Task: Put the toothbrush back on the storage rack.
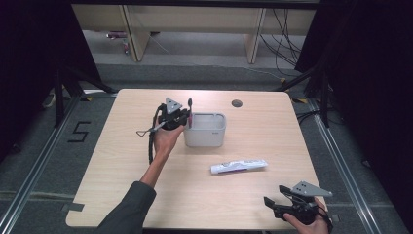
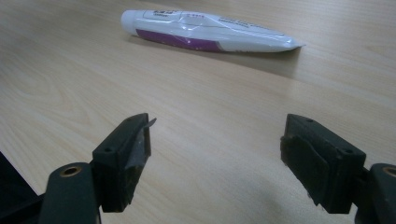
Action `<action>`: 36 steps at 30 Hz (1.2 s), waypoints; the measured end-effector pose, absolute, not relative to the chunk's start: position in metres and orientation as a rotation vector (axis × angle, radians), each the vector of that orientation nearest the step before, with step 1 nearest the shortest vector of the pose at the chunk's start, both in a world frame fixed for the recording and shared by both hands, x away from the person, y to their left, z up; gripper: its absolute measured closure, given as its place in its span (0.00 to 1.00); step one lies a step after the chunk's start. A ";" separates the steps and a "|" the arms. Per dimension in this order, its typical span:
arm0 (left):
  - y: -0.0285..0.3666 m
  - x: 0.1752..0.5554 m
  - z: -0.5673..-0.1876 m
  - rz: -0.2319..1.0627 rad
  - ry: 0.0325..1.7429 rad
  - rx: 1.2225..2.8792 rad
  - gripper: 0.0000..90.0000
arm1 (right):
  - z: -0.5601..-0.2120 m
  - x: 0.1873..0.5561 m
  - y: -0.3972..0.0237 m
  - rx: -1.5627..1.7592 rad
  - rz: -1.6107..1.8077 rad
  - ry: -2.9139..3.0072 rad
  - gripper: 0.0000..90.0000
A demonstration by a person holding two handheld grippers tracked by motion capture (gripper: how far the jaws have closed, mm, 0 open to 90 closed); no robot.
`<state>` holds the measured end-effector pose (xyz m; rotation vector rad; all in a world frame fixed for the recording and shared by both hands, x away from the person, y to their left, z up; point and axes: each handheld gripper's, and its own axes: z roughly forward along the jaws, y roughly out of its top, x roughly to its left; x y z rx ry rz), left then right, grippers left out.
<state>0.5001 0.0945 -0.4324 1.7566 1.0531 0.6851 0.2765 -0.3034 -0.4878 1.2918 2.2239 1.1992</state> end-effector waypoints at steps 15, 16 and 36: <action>0.107 0.489 -0.418 0.676 1.052 1.739 0.85 | -0.488 0.277 -0.304 1.295 1.200 2.218 0.27; 0.108 0.488 -0.417 0.670 1.057 1.739 0.84 | -0.488 0.277 -0.304 1.295 1.202 2.218 0.27; 0.130 0.444 -0.402 0.546 1.084 1.785 0.51 | -0.488 0.276 -0.304 1.295 1.198 2.211 0.27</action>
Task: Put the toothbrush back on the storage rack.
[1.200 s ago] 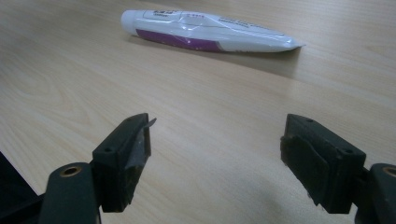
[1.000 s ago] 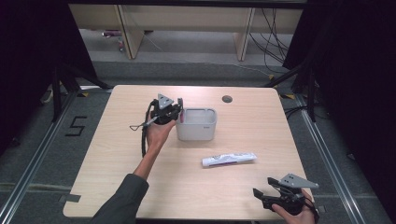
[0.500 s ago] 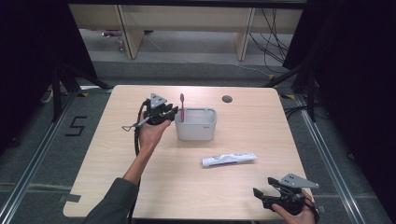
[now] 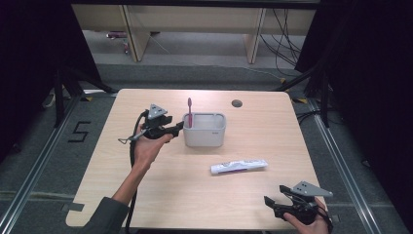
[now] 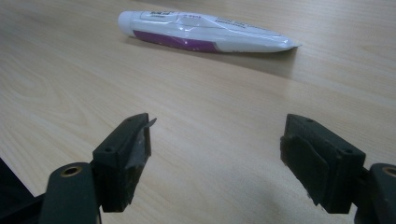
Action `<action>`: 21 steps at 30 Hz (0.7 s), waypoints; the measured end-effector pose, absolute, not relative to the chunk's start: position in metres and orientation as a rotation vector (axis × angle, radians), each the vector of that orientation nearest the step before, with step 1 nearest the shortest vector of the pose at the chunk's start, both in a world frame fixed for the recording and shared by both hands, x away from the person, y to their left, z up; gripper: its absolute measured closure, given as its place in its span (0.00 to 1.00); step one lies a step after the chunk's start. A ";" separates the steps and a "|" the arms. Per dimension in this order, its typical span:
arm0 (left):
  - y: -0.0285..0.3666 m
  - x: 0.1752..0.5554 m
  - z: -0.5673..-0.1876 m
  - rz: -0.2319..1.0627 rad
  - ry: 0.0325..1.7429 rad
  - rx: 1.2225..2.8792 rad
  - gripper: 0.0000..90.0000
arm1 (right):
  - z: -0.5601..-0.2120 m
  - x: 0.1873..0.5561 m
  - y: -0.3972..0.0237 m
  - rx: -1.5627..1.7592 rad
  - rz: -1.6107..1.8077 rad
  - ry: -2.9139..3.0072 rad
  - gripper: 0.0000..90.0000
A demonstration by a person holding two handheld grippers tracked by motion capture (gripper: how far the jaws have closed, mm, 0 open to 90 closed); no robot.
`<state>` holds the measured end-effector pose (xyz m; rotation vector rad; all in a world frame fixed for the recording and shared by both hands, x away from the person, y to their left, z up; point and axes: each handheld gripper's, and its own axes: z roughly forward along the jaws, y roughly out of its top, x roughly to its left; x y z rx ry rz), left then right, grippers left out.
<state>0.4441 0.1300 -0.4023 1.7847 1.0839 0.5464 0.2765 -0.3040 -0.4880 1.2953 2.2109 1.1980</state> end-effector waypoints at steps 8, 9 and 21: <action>0.137 0.427 -0.400 0.509 1.084 1.779 0.44 | -0.488 0.276 -0.304 1.296 1.198 2.209 0.27; 0.138 0.425 -0.401 0.505 1.085 1.778 0.44 | -0.488 0.275 -0.303 1.328 1.204 2.209 0.27; 0.155 0.397 -0.414 0.449 1.089 1.787 0.36 | -0.488 0.275 -0.303 1.328 1.205 2.208 0.28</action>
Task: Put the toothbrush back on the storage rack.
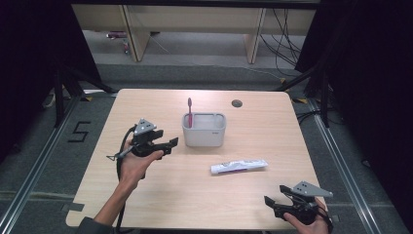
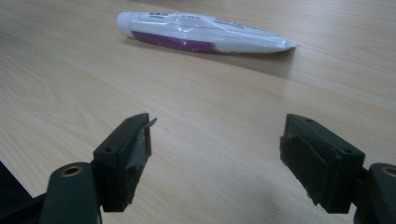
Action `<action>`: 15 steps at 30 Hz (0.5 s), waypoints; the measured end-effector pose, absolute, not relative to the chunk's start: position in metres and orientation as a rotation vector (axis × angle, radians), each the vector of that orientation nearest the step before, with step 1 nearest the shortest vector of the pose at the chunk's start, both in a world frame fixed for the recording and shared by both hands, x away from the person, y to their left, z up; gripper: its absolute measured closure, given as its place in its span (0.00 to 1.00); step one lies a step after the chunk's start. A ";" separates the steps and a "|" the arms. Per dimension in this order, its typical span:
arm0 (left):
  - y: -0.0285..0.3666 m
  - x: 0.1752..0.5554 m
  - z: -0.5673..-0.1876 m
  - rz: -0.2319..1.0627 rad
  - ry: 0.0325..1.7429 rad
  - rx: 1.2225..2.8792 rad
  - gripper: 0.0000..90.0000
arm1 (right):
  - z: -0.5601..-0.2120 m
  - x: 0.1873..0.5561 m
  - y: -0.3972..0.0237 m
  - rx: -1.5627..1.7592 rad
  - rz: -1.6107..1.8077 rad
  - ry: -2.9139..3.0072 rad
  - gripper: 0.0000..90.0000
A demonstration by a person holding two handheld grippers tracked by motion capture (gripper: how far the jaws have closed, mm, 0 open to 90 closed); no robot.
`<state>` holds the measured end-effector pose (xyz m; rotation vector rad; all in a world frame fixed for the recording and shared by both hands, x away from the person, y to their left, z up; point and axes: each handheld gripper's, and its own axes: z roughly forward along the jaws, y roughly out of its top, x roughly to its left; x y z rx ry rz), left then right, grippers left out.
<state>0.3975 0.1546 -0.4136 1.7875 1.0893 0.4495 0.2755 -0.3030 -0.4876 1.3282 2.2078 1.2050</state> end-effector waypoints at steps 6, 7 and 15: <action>0.163 0.383 -0.421 0.435 1.091 1.799 0.34 | -0.488 0.277 -0.304 1.292 1.196 2.208 0.28; 0.164 0.381 -0.423 0.430 1.089 1.792 0.34 | -0.488 0.277 -0.304 1.292 1.196 2.208 0.28; 0.172 0.363 -0.433 0.416 1.084 1.801 0.33 | -0.488 0.278 -0.301 1.314 1.218 2.220 0.28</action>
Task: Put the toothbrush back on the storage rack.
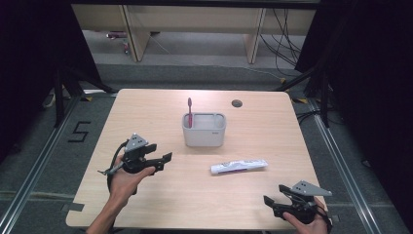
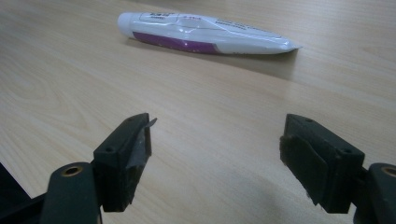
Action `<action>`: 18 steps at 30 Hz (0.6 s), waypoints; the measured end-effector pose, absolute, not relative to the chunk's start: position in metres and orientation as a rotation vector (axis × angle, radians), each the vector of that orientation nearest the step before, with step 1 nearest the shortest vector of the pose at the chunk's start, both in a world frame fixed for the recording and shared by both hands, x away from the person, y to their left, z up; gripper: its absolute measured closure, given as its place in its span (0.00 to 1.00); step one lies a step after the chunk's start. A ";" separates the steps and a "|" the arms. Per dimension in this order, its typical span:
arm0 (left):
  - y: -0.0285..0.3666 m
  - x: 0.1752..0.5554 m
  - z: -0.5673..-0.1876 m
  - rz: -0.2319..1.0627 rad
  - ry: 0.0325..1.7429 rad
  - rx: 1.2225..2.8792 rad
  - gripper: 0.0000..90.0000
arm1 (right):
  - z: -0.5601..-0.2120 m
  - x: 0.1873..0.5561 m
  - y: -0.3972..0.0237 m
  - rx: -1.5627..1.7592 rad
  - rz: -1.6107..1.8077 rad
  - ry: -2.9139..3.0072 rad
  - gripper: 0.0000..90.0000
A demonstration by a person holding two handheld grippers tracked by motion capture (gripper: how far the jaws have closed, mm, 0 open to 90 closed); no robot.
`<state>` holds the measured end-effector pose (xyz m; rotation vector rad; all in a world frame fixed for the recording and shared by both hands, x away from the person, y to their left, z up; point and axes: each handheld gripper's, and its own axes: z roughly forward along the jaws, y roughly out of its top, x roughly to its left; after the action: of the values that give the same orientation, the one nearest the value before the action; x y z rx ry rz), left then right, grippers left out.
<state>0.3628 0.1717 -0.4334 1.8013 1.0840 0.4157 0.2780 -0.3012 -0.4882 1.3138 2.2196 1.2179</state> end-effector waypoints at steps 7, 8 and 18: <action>0.178 0.350 -0.442 0.392 1.091 1.801 0.32 | -0.488 0.279 -0.301 1.290 1.203 2.213 0.28; 0.179 0.348 -0.443 0.394 1.091 1.808 0.32 | -0.488 0.279 -0.301 1.290 1.204 2.211 0.28; 0.185 0.333 -0.456 0.394 1.091 1.805 0.31 | -0.489 0.280 -0.299 1.273 1.198 2.208 0.28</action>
<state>0.3332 0.1855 -0.4556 1.8045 1.0911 0.3945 0.2799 -0.2995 -0.4887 1.2732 2.2083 1.1981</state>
